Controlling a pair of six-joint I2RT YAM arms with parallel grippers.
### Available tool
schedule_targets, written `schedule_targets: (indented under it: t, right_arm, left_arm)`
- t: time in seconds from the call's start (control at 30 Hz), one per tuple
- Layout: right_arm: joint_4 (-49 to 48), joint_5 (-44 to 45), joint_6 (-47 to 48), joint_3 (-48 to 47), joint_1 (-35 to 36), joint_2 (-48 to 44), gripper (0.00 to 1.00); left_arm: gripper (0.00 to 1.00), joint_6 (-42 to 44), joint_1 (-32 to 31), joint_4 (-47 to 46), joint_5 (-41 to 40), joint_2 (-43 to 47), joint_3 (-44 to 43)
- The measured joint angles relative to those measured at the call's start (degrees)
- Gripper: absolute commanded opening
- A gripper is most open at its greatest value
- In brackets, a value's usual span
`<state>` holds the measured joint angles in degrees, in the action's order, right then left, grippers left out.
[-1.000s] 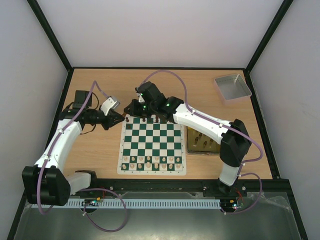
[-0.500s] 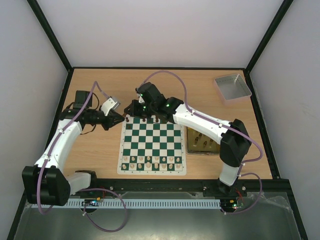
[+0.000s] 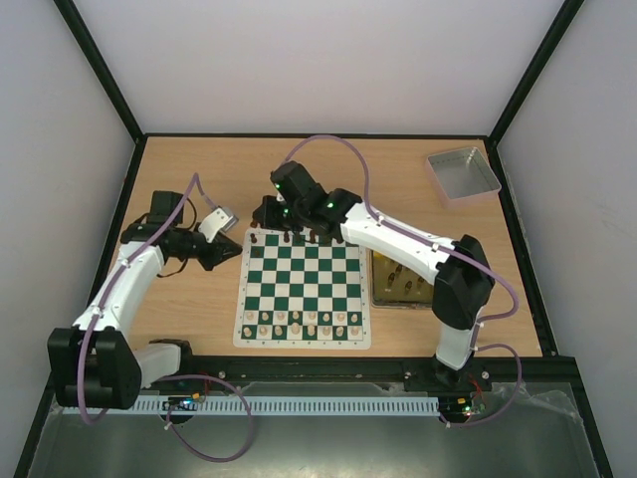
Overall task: Set up the chess pieces on the board
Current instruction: Pick up the chess piece from the chessboard, then place the chess piece on the chessboard.
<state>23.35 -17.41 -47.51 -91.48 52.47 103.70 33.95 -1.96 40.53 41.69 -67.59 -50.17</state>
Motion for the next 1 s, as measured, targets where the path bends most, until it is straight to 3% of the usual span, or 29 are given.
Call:
schedule_targets:
  t: [0.53, 1.0]
  right_arm:
    - [4.59, 4.20, 2.78, -5.62, 0.57, 6.25, 0.02]
    - [11.37, 20.90, 6.47, -10.36, 4.04, 17.84, 0.02]
  left_arm:
    - [0.02, 1.88, 6.43, -0.44, -0.04, -0.57, 1.46]
    - [0.02, -5.95, 11.26, -7.91, -1.68, -1.31, 1.49]
